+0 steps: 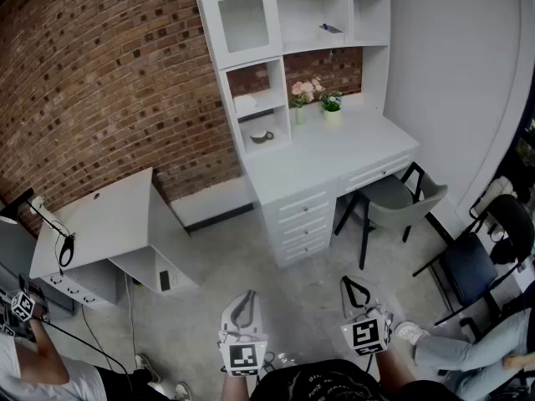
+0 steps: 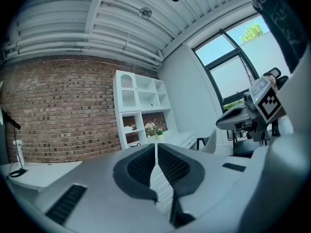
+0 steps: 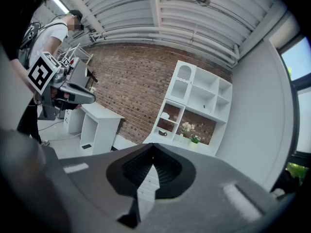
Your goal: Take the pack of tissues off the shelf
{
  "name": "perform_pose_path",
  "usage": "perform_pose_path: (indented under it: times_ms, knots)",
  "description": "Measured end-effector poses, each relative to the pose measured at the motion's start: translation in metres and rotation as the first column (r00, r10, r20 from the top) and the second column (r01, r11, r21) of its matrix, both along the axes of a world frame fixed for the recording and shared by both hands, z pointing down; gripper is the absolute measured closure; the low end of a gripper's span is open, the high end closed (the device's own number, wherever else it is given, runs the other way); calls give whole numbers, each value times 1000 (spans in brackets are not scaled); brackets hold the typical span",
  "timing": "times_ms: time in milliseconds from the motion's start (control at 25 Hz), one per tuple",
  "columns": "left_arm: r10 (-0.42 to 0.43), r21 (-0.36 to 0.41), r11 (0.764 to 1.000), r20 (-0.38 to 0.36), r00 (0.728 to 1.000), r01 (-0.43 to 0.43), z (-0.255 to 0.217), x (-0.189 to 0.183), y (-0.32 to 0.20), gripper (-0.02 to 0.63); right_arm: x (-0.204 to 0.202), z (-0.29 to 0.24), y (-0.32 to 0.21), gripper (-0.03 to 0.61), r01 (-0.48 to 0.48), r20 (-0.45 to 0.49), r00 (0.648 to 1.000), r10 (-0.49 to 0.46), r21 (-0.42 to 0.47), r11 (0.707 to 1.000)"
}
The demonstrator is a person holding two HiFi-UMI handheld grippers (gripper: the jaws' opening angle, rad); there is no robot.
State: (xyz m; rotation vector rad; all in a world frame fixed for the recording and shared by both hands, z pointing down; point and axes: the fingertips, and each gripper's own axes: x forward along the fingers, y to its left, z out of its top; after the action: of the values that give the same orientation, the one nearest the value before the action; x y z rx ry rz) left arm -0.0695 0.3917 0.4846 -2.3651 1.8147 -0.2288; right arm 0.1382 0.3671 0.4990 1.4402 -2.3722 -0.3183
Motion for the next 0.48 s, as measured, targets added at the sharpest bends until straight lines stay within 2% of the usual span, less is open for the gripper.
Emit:
perform_pose_path:
  times_ms: [480]
  knots:
    - [20, -22, 1000, -8, 1000, -20, 8, -12, -12, 591, -12, 2, -9, 574, -22, 40, 999, 23, -14, 1000]
